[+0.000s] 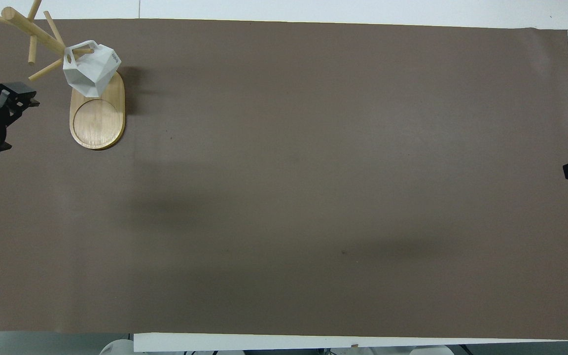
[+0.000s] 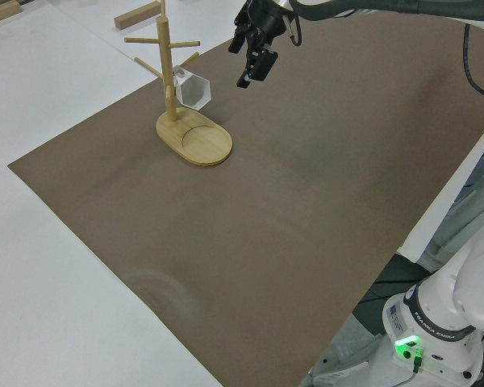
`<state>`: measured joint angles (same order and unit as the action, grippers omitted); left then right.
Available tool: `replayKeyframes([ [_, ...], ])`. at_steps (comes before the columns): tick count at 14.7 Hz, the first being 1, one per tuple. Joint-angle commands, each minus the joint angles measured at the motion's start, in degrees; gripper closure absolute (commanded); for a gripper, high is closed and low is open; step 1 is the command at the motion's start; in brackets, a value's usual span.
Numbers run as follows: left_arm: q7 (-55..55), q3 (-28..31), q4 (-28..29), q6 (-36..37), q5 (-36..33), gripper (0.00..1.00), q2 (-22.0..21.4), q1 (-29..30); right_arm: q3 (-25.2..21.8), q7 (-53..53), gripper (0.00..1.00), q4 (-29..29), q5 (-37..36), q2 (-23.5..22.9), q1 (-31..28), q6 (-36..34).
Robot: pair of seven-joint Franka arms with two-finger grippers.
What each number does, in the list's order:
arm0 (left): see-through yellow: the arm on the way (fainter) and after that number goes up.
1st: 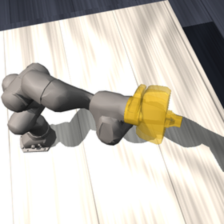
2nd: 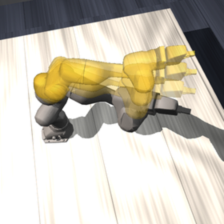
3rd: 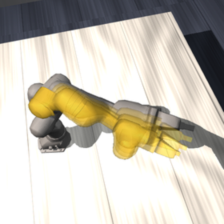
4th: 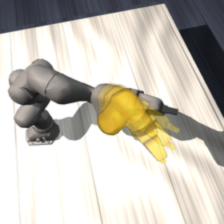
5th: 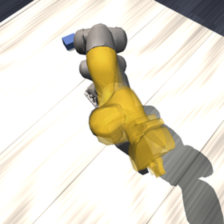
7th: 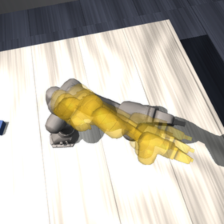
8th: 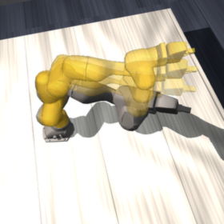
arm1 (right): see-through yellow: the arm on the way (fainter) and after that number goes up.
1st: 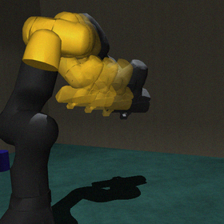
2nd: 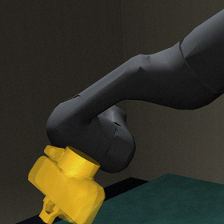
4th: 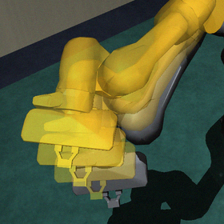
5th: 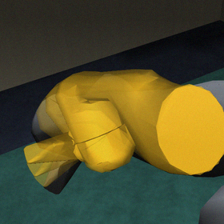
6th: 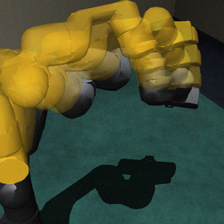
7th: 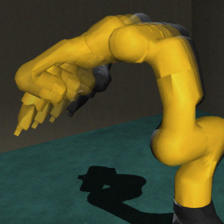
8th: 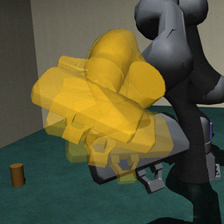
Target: Hang cup on rack
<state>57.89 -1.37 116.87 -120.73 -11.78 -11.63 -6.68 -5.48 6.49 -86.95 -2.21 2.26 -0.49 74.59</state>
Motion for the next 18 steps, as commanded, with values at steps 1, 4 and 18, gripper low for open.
replayKeyframes([
  [1, -14.95, 0.93, -8.83, 12.14, 5.97, 0.0, 2.4, 0.0, 0.29, -0.6, 0.0, -1.56, -0.34, 1.26, -0.3, 0.47],
  [4, -34.7, 1.19, -16.91, 25.23, 8.26, 0.0, 4.94, 1.4, 0.38, -0.6, 0.0, -1.56, -0.34, 1.26, -0.39, 0.47],
  [18, -60.97, 1.02, -30.48, 41.1, 13.98, 0.0, 11.8, 2.55, 0.29, -0.6, 0.0, -1.56, -0.34, 1.34, -0.39, 0.39],
])
